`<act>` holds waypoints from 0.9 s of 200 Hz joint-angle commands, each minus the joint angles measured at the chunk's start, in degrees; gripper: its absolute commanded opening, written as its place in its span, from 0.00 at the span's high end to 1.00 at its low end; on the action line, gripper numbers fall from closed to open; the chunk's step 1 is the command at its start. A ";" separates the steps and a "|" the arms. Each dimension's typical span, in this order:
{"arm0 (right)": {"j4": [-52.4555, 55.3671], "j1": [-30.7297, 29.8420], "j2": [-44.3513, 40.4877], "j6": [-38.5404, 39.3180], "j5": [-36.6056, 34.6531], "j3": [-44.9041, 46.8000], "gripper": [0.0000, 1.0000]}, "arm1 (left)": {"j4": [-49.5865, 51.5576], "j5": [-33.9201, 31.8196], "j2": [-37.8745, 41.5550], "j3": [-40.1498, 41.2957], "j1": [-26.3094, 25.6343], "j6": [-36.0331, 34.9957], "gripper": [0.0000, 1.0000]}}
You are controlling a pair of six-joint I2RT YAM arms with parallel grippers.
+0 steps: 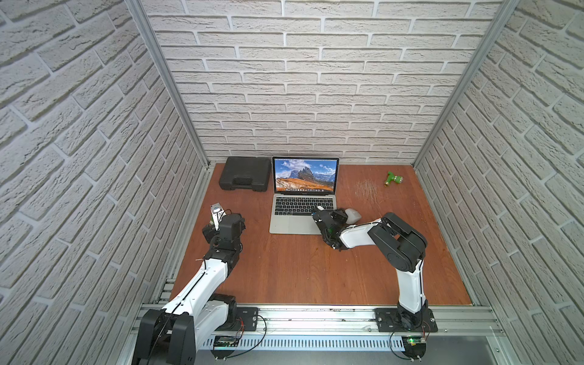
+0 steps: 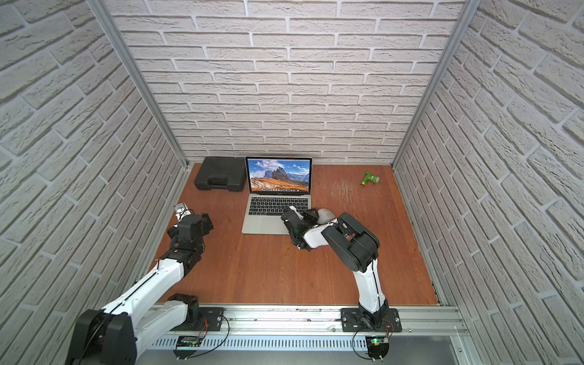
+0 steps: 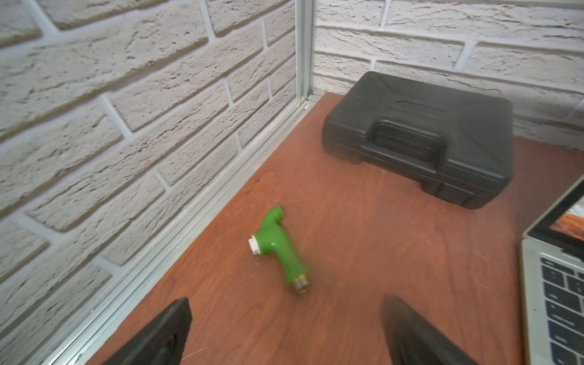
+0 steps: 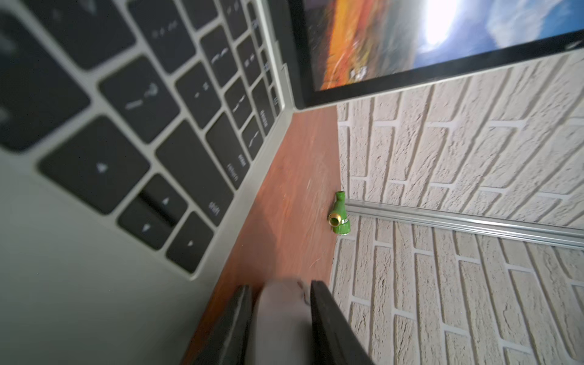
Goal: Remove the wireless mouse receiver from the laptop
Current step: Place the mouse at the center of the board, then reset both arms
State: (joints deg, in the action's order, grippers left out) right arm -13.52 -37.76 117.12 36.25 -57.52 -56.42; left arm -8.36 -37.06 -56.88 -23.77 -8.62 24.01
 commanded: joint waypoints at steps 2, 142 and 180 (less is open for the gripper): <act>15.10 0.77 1.14 -10.17 3.71 -0.78 0.80 | 1.58 -1.65 -0.88 -2.07 1.11 -0.14 0.02; -6.78 30.68 -42.63 -32.81 42.83 25.22 0.33 | -42.63 15.66 -28.09 3.27 7.16 -23.66 0.02; -23.40 36.88 -38.88 -35.52 52.32 32.21 0.31 | -56.14 23.95 -31.25 9.64 8.18 -24.72 0.02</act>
State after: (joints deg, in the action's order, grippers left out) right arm -21.23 -1.67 76.62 2.83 -13.89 -26.61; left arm -49.17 -20.60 -85.03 -17.12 -0.69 1.02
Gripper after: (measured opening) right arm 0.678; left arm 0.983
